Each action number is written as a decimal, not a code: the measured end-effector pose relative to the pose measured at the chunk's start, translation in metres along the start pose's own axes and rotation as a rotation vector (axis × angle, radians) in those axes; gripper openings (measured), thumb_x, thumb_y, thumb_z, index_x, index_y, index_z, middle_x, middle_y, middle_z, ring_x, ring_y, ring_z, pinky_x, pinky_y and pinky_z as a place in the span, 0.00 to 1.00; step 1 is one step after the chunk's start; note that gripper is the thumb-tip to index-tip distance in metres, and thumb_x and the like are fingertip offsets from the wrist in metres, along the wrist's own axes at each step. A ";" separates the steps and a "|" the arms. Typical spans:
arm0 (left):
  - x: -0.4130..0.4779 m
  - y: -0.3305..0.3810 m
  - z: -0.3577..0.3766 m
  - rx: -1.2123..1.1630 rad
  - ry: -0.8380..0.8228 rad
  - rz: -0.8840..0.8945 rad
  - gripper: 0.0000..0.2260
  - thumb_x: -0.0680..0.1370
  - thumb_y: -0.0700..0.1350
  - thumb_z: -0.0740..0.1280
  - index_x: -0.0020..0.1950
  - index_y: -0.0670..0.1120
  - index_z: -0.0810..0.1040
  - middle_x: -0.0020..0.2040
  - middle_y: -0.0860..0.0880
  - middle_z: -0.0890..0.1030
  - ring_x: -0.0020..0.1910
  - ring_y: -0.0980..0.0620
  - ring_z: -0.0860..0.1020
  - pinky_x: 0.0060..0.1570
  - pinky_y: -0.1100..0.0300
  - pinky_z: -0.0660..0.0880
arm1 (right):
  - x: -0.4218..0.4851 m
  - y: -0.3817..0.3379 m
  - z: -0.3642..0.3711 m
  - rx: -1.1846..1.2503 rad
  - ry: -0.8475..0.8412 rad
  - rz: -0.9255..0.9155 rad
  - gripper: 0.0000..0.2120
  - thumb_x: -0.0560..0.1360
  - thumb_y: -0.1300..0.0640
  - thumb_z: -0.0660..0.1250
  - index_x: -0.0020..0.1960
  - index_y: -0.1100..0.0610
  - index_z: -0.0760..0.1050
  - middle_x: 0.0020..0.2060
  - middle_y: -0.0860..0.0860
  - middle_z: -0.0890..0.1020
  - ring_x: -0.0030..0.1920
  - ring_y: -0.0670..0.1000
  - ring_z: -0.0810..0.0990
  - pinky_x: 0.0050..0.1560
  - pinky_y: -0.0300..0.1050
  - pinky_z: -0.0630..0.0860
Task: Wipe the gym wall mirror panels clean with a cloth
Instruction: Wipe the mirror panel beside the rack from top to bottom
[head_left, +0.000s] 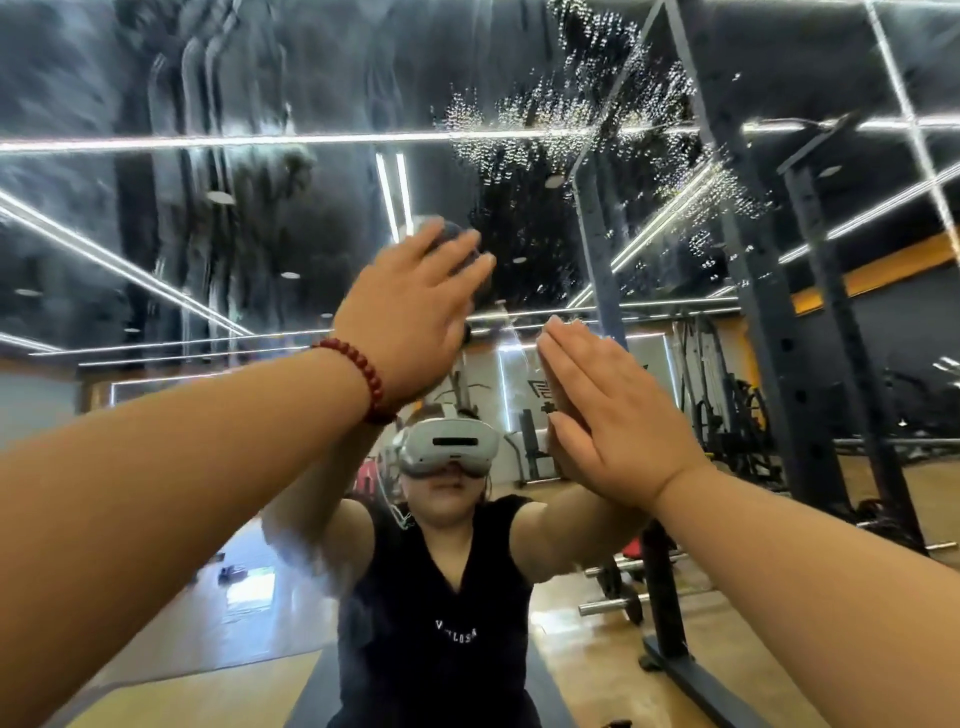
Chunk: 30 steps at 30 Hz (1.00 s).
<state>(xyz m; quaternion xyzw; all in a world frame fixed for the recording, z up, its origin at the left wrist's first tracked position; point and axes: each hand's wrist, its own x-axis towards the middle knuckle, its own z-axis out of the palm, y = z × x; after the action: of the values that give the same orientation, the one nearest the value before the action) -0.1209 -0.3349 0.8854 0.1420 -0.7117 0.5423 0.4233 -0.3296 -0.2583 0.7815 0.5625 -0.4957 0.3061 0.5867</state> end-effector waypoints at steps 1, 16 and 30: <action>-0.009 0.012 0.004 -0.023 0.004 0.103 0.23 0.80 0.49 0.53 0.72 0.43 0.72 0.72 0.42 0.73 0.72 0.40 0.67 0.75 0.48 0.56 | 0.000 0.000 0.000 0.001 -0.001 -0.003 0.31 0.79 0.49 0.55 0.78 0.61 0.59 0.78 0.57 0.61 0.77 0.52 0.55 0.78 0.42 0.42; -0.020 0.024 0.010 -0.076 -0.136 0.270 0.25 0.81 0.53 0.52 0.76 0.46 0.66 0.75 0.45 0.68 0.76 0.41 0.62 0.73 0.42 0.62 | 0.011 0.012 -0.017 0.029 -0.048 -0.081 0.31 0.75 0.48 0.59 0.75 0.60 0.67 0.74 0.56 0.68 0.73 0.55 0.66 0.76 0.45 0.53; 0.068 -0.053 0.017 -0.087 0.050 0.158 0.24 0.79 0.50 0.58 0.73 0.43 0.72 0.73 0.43 0.71 0.75 0.38 0.64 0.72 0.40 0.63 | 0.178 0.096 -0.039 -0.119 -0.001 -0.232 0.32 0.78 0.44 0.57 0.76 0.63 0.65 0.75 0.58 0.65 0.75 0.59 0.65 0.74 0.54 0.59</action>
<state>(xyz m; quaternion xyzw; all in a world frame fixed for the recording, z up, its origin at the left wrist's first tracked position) -0.1340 -0.3520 0.9703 0.0535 -0.7329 0.5458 0.4026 -0.3514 -0.2392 0.9856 0.5801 -0.4449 0.2061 0.6504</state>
